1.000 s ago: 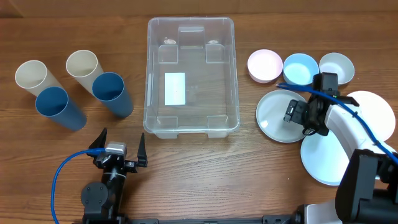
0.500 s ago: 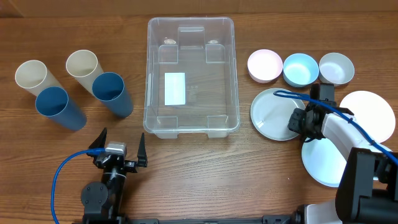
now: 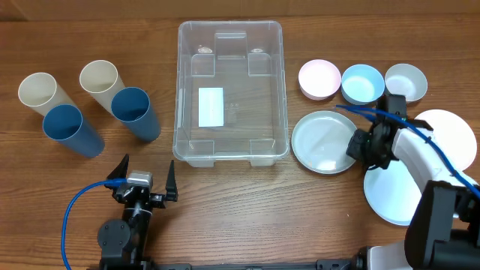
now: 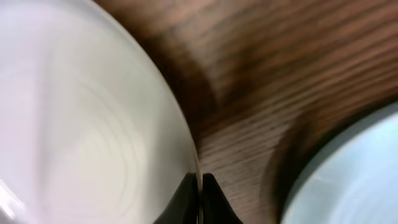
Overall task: Pack container
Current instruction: 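Grasp the edge of the light-blue plate with the right gripper, then carry the plate over the container and lower it inside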
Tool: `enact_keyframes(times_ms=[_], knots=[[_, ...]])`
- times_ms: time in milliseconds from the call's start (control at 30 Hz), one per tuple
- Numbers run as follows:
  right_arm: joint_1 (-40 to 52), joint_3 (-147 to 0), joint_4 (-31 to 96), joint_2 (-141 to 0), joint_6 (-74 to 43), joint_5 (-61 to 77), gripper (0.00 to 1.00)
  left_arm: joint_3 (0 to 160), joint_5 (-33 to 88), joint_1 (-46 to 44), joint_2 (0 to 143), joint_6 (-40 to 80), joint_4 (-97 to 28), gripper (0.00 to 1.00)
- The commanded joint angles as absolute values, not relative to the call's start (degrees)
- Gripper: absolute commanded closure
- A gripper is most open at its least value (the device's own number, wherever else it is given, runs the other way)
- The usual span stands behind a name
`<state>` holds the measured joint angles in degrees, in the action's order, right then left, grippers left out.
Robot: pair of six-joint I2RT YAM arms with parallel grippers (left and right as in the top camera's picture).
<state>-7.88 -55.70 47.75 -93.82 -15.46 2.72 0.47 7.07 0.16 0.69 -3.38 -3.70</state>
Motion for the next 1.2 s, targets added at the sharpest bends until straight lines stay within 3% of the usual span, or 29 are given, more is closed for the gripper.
enact_keyframes(times_ms=[0, 433, 567, 700, 867, 1167], knots=[[-8.12, -63.96, 52.42, -90.15, -16.36, 2.87, 0.96, 0.27, 6.90, 0.78, 0.25, -4.10, -3.79, 0.00], [-7.27, -85.08, 64.64, -80.31, -16.45, 3.90, 0.96, 0.27, 6.87, 0.78, 0.25, -4.12, -3.79, 0.00], [-0.36, -85.21, 61.06, -76.95, -16.10, 11.94, 0.96, 0.27, 6.90, 0.78, 0.25, -4.10, -3.79, 0.00], [13.56, -85.21, 54.28, -77.43, -16.16, 12.51, 0.96, 0.27, 6.90, 0.78, 0.25, -4.12, -3.79, 0.00], [25.21, -85.19, 48.71, -83.92, -16.58, 7.97, 0.96, 0.27, 6.87, 0.78, 0.25, -4.12, -3.79, 0.00], [26.63, -85.19, 44.97, -100.33, -16.56, 7.92, 0.96, 0.27, 6.90, 0.78, 0.25, -4.10, -3.79, 0.00]])
